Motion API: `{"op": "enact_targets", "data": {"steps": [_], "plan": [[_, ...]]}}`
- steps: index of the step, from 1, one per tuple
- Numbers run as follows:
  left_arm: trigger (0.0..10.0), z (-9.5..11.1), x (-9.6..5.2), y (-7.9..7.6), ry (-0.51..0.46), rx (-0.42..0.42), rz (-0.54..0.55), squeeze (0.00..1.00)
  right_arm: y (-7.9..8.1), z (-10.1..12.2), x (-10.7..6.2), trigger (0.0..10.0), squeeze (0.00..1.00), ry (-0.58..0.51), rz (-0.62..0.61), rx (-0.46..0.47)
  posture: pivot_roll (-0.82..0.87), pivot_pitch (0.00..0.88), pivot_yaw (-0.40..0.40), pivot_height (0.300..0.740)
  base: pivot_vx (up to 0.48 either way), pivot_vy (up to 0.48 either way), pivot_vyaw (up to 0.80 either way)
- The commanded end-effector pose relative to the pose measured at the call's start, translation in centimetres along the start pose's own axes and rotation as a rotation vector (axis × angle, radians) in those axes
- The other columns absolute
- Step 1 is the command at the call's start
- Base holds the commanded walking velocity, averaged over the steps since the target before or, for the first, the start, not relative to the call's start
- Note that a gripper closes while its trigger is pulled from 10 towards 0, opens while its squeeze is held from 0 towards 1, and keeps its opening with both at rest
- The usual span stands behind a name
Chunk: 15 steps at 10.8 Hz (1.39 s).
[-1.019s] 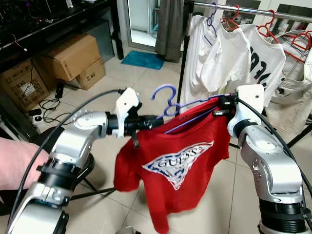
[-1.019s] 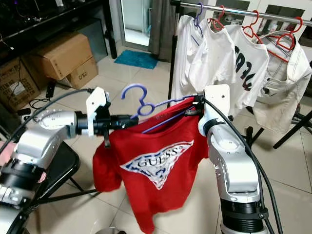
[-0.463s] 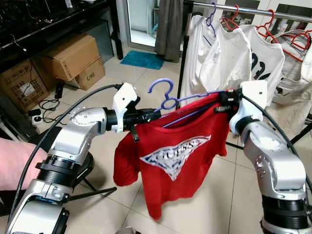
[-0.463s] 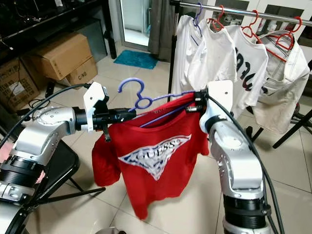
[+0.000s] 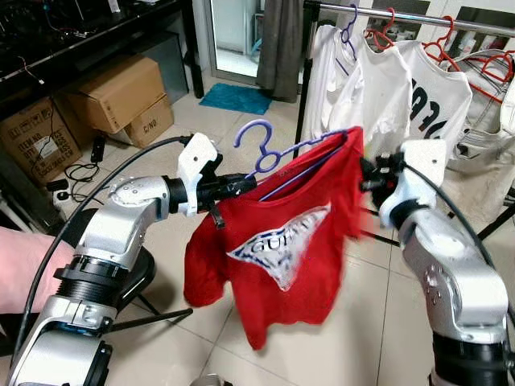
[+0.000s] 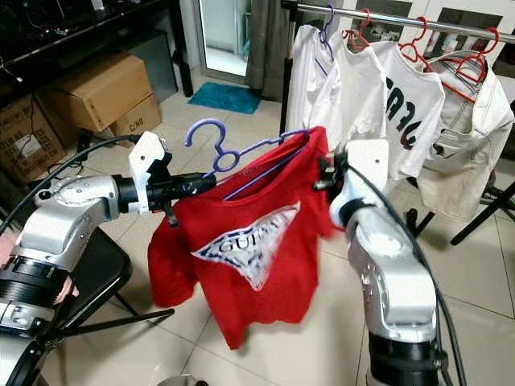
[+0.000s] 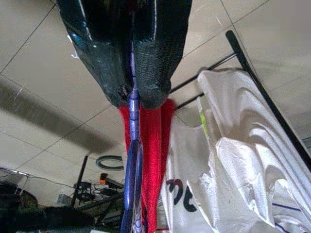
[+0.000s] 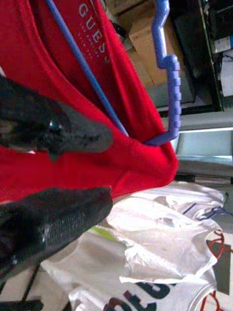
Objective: Hang hanger
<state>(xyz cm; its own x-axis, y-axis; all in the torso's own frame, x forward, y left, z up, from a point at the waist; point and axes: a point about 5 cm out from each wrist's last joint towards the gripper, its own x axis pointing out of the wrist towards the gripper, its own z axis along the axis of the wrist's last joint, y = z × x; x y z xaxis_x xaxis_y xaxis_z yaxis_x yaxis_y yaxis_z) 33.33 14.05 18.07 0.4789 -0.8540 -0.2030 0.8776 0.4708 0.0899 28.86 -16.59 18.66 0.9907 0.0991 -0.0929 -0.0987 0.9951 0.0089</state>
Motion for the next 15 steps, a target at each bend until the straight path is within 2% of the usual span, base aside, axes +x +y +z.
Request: {"op": "enact_targets", "data": {"steps": [1,5,6,10,11,12,13,15], "plan": [[0.0,0.8,-0.1,0.2,-0.025,0.027,0.006,0.0,0.2,0.1,-0.2,10.0,1.0,0.005,0.015,0.009,0.08,0.02,0.022,0.74,0.0,0.0,0.0],[0.0,0.9,-0.1,-0.9,-0.045,-0.004,-0.095,0.0,1.4,0.2,0.5,10.0,1.0,0.009,0.036,0.037,0.09,0.024,0.019,0.74,0.0,0.0,0.0],[0.0,0.8,-0.1,-1.1,-0.042,-0.007,-0.104,0.0,1.3,0.3,0.6,10.0,0.0,0.01,0.024,0.033,0.09,0.027,0.018,0.74,0.0,0.0,0.0],[0.0,1.1,-0.5,-1.9,-0.051,-0.033,-0.197,0.0,0.4,0.7,0.9,10.0,0.0,-0.018,-0.04,0.044,0.09,0.029,0.02,0.74,0.0,0.0,0.0],[0.0,1.1,-0.5,-2.0,-0.053,-0.036,-0.207,0.0,0.3,0.7,0.9,8.9,0.0,-0.014,-0.039,0.043,0.09,0.03,0.02,0.74,0.0,0.0,0.0],[0.0,1.2,-0.5,-1.8,-0.055,-0.029,-0.19,0.0,0.3,0.3,1.0,4.4,0.0,0.013,-0.027,0.033,0.09,0.032,0.02,0.74,0.0,0.0,0.0],[0.0,1.2,-0.5,-1.7,-0.057,-0.028,-0.185,0.0,0.4,0.2,0.9,3.9,0.0,0.024,-0.025,0.033,0.09,0.032,0.02,0.74,0.0,0.0,0.0],[0.0,1.3,-0.7,-1.8,-0.053,-0.031,-0.186,0.0,0.3,0.0,0.9,0.2,0.0,0.026,-0.035,0.05,0.09,0.032,0.021,0.74,0.0,0.0,0.0]]}}
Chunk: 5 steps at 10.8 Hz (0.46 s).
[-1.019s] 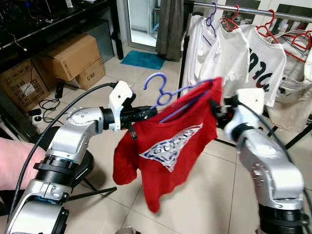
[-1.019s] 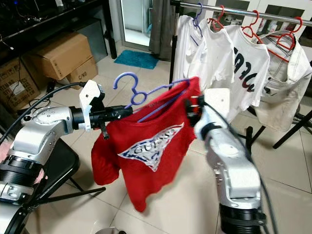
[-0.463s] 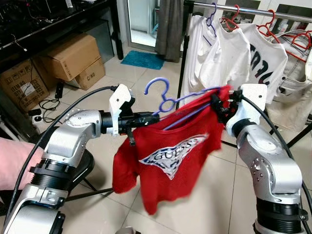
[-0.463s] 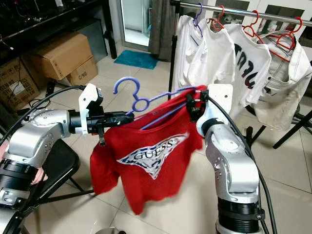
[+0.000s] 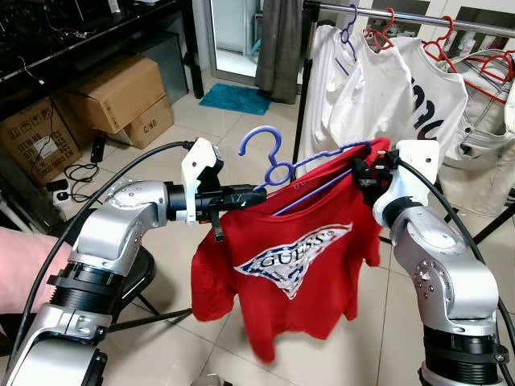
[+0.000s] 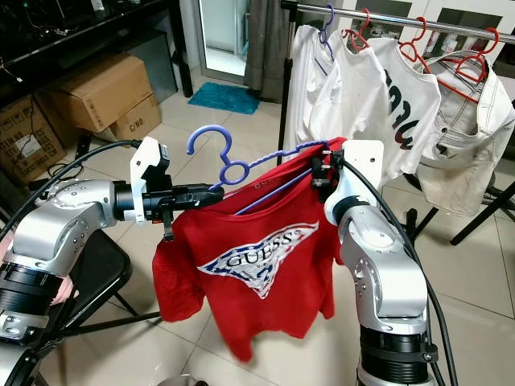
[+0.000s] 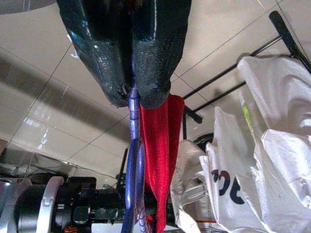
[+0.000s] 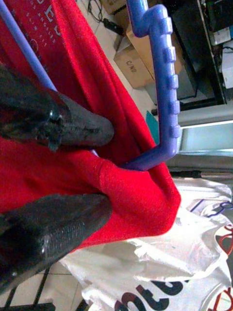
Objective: Hang hanger
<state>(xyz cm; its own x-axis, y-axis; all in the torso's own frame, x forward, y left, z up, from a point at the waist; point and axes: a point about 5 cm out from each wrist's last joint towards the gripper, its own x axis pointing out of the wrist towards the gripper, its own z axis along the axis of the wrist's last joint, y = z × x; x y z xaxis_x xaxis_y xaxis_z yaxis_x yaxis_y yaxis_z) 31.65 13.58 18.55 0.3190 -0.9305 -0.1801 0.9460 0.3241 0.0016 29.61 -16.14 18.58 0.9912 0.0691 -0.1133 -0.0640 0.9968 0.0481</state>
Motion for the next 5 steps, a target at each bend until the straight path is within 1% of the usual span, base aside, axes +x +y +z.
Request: {"op": "enact_targets", "data": {"steps": [1,2,3,4,5], "plan": [[0.0,0.64,-0.17,-0.1,-0.014,0.026,-0.007,0.0,-0.17,0.15,0.13,0.0,0.0,0.003,-0.007,0.008,0.09,0.034,0.023,0.74,0.0,0.0,0.0],[0.0,0.56,-0.21,0.03,-0.007,0.028,0.003,0.0,-0.19,0.24,0.12,1.5,0.0,0.0,-0.007,0.008,0.09,0.033,0.023,0.74,0.0,0.0,0.0],[0.0,0.53,-0.21,0.07,-0.005,0.029,0.006,0.0,-0.19,0.26,0.12,2.6,0.0,-0.001,-0.006,0.007,0.09,0.034,0.023,0.74,0.0,0.0,0.0],[0.0,0.5,-0.21,0.14,-0.001,0.032,0.012,0.0,-0.15,0.31,0.1,2.0,0.0,-0.004,-0.001,0.005,0.09,0.035,0.025,0.74,0.0,0.0,0.0],[0.0,0.47,-0.24,0.23,0.001,0.033,0.018,0.0,-0.09,0.37,0.1,0.0,0.0,-0.009,0.006,0.008,0.09,0.035,0.026,0.74,0.0,0.0,0.0]]}}
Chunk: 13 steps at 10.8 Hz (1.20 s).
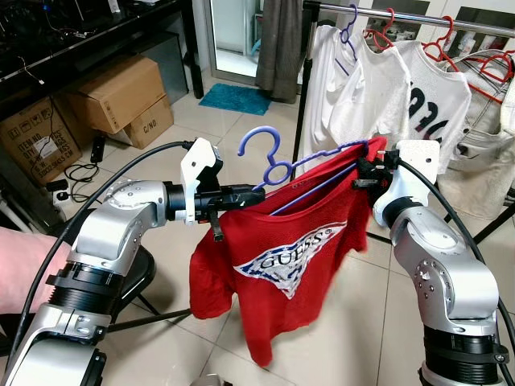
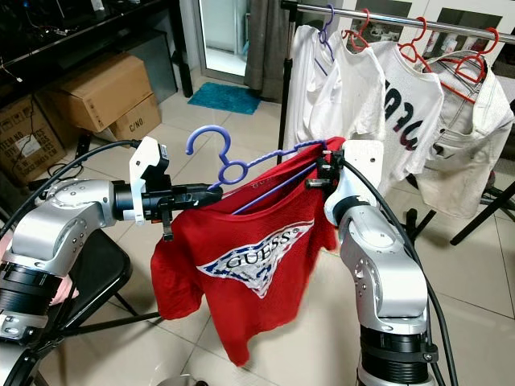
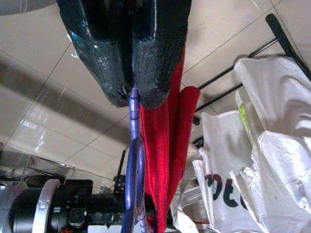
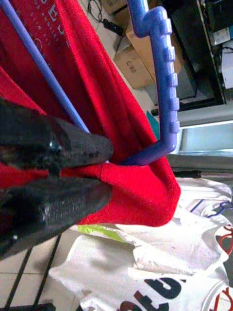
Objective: Hang hanger
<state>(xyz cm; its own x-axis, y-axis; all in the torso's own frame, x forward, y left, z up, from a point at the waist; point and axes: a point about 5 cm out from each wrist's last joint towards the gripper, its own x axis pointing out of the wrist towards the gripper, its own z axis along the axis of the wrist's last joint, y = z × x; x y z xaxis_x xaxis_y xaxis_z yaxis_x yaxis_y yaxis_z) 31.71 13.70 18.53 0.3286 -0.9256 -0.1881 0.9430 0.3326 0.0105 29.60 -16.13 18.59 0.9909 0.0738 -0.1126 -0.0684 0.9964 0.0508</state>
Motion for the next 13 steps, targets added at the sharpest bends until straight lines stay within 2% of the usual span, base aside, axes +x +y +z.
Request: {"op": "enact_targets", "data": {"steps": [1,4,7,9,12,13], "plan": [[0.0,0.4,-0.2,0.3,0.004,0.029,0.019,0.0,-0.1,0.5,0.1,0.0,0.0,-0.018,0.007,0.009,0.09,0.034,0.027,0.74,0.0,0.0,0.0],[0.0,-1.4,-0.8,0.9,0.154,0.076,0.07,0.0,-1.3,1.5,0.0,0.0,0.0,-0.053,-0.01,0.022,0.09,0.035,0.03,0.74,0.0,0.0,0.0],[0.0,-2.1,-0.5,0.4,0.197,0.095,0.036,0.0,-2.6,2.2,0.3,0.0,0.0,-0.067,-0.036,0.037,0.08,0.035,0.026,0.74,0.0,0.0,0.0],[0.0,-2.0,-0.5,1.8,0.205,0.129,0.167,0.0,-1.8,2.1,0.2,0.0,0.0,-0.046,0.028,0.041,0.08,0.032,0.025,0.74,0.0,0.0,0.0],[0.0,-1.6,-0.4,3.0,0.198,0.152,0.234,0.0,-0.6,0.8,-0.8,0.0,0.0,0.022,0.126,0.035,0.08,0.031,0.028,0.74,0.0,0.0,0.0],[0.0,-1.0,-0.3,2.9,0.156,0.156,0.198,0.0,-0.7,0.1,-1.1,0.0,0.0,0.054,0.133,0.022,0.08,0.029,0.03,0.74,0.0,0.0,0.0]]}}
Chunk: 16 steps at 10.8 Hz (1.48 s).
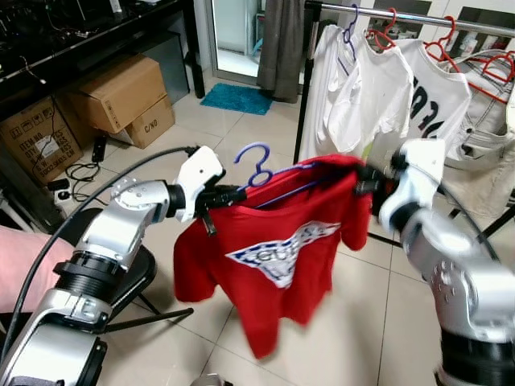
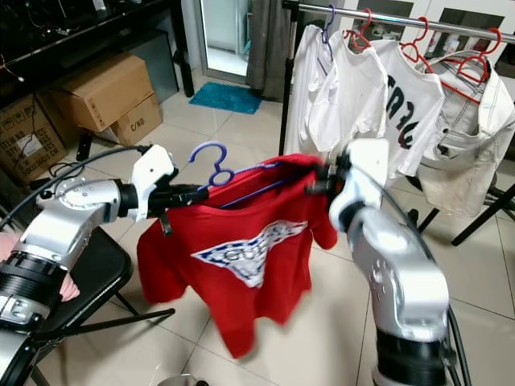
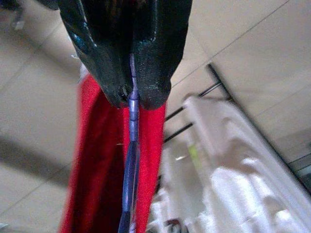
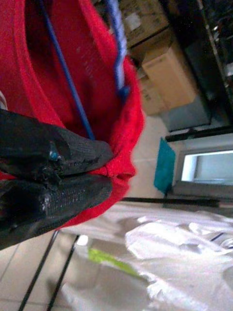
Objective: Hang hanger
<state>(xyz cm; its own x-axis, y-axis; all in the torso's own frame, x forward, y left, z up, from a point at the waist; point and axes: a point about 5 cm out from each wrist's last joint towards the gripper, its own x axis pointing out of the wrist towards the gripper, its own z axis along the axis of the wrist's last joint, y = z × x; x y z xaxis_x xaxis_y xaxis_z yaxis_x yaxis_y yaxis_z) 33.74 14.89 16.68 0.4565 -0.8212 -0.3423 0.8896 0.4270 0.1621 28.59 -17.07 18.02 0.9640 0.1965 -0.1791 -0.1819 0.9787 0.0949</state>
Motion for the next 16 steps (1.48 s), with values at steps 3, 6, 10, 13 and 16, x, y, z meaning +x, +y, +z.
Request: {"op": "enact_targets", "data": {"steps": [3,6,10,13,16], "plan": [[0.0,0.6,-0.1,-0.7,-0.021,0.029,-0.089,0.0,0.4,0.9,0.1,0.0,0.0,-0.033,0.0,-0.006,0.08,0.017,0.029,0.74,0.0,0.0,0.0],[0.0,0.3,-0.3,-0.1,0.011,0.049,-0.045,0.0,0.6,1.1,0.0,0.0,0.0,-0.047,0.026,-0.009,0.08,0.01,0.026,0.74,0.0,0.0,0.0],[0.0,1.4,-0.4,1.1,-0.036,0.059,-0.006,0.0,1.4,-0.7,-1.2,10.0,0.0,0.032,0.148,-0.03,0.08,0.014,0.036,0.74,0.0,0.0,0.0],[0.0,1.5,-0.2,0.8,-0.038,0.067,-0.076,0.0,2.0,-0.9,-1.9,10.0,1.0,0.046,0.285,-0.104,0.08,0.016,0.034,0.74,0.0,0.0,0.0],[0.0,1.5,-0.7,0.4,-0.002,0.101,-0.186,0.0,1.7,2.8,-4.2,10.0,1.0,-0.11,0.603,-0.322,0.08,0.009,0.04,0.74,0.0,0.0,0.0]]}}
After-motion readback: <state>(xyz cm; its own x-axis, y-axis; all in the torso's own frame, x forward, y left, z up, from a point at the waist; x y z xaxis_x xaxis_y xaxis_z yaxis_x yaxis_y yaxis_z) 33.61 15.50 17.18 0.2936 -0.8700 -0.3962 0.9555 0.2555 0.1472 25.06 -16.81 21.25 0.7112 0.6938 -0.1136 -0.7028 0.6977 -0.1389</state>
